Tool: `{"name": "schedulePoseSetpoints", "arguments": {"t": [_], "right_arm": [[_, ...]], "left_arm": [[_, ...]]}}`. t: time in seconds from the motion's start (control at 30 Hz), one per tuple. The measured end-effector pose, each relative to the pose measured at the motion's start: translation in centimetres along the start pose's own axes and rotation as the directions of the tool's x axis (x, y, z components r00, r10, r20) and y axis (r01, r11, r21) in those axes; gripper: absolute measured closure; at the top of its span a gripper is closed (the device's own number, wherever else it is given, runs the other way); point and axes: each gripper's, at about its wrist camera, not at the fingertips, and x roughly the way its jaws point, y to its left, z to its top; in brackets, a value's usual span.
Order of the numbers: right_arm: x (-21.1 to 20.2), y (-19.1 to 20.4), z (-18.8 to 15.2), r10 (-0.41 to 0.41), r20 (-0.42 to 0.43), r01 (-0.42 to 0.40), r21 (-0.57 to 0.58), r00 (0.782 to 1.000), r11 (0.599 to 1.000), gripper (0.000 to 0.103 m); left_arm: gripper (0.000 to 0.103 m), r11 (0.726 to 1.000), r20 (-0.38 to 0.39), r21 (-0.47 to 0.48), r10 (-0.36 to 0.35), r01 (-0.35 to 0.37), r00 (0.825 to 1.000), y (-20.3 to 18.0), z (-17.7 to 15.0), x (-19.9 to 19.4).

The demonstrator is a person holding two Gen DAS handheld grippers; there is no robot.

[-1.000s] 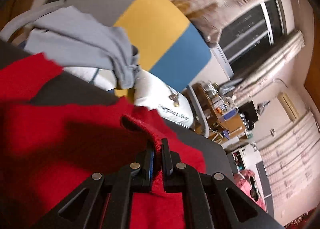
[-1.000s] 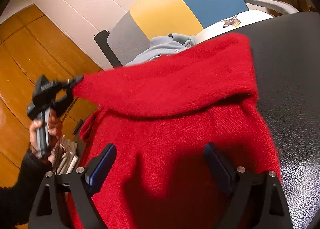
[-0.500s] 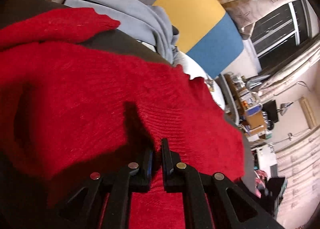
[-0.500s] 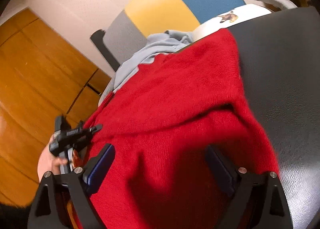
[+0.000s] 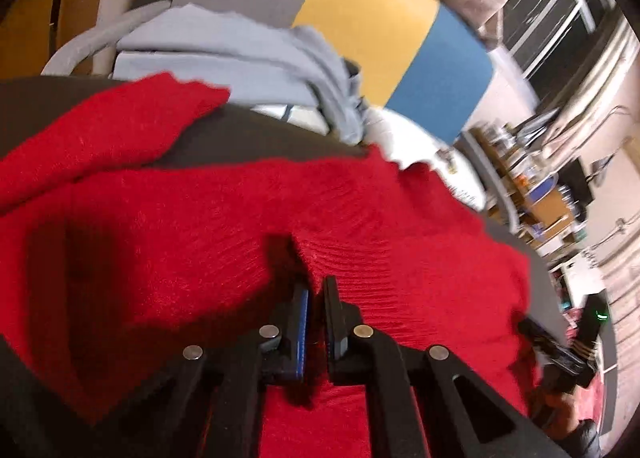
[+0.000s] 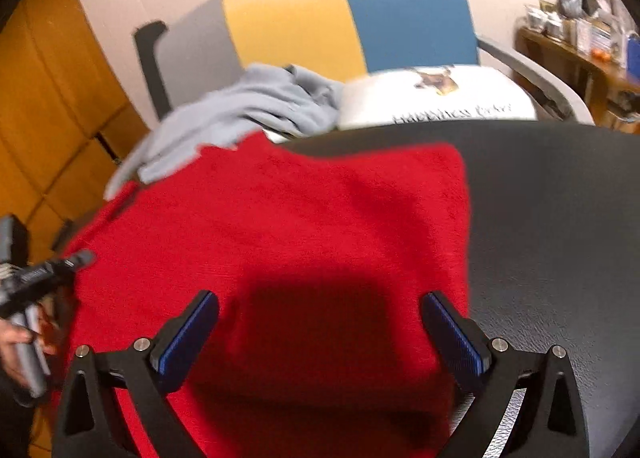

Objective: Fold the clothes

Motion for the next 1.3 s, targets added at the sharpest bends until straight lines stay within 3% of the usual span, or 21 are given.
{"name": "schedulePoseSetpoints", "arguments": {"t": [0.13,0.2,0.27,0.53,0.7,0.8,0.93,1.1,1.2,1.3], "right_arm": [[-0.4,-0.2,-0.8,0.001,0.021,-0.001,-0.016,1.0,1.0,0.0],[-0.6,-0.3,-0.7,0.004,0.021,-0.003,-0.019,1.0,1.0,0.0],[-0.7,-0.6,-0.6,0.012,0.021,-0.011,-0.012,1.0,1.0,0.0],[-1.6,-2.0,-0.7,0.121,0.063,-0.125,0.062,0.991,0.99,0.0],[-2.1,-2.3,-0.4,0.155,0.074,-0.162,0.101,0.985,0.982,0.0],[-3.0,-0.8,1.7,0.146,0.07,-0.149,0.026,0.987,0.989,0.01],[-2.2,2.0,7.3,0.216,0.07,-0.208,-0.112,0.974,0.972,0.012],[3.6,4.9,13.4,0.229,-0.029,-0.229,-0.224,0.973,0.947,0.02],[7.6,5.9,15.6,0.224,-0.099,-0.243,-0.255,0.969,0.936,0.033],[11.2,6.6,16.6,0.205,-0.165,-0.246,-0.287,0.965,0.926,0.036]], "left_arm": [[0.092,1.0,0.018,-0.024,0.009,-0.008,1.0,0.1,-0.5,-0.7],[0.079,0.999,0.048,-0.02,0.026,-0.025,0.998,0.1,-0.6,-1.7],[0.075,0.999,0.079,0.009,0.047,-0.048,0.996,0.0,-0.6,-2.7],[0.073,0.998,0.054,0.059,0.009,-0.012,0.998,-1.4,-0.6,-2.7],[0.073,0.99,0.065,0.134,0.029,-0.038,0.997,-2.3,0.8,-2.7],[0.07,0.986,0.083,0.162,0.013,-0.026,0.996,-2.9,3.2,-2.4],[0.064,0.965,0.062,0.263,0.003,-0.019,0.998,-4.8,6.4,-0.1],[0.061,0.927,-0.046,0.376,0.002,0.015,0.999,-7.2,9.6,5.1],[0.061,0.924,-0.098,0.378,-0.018,0.054,0.995,-7.6,11.2,7.9],[0.06,0.925,-0.154,0.365,-0.056,0.109,0.987,-8.0,12.1,10.2]]}}
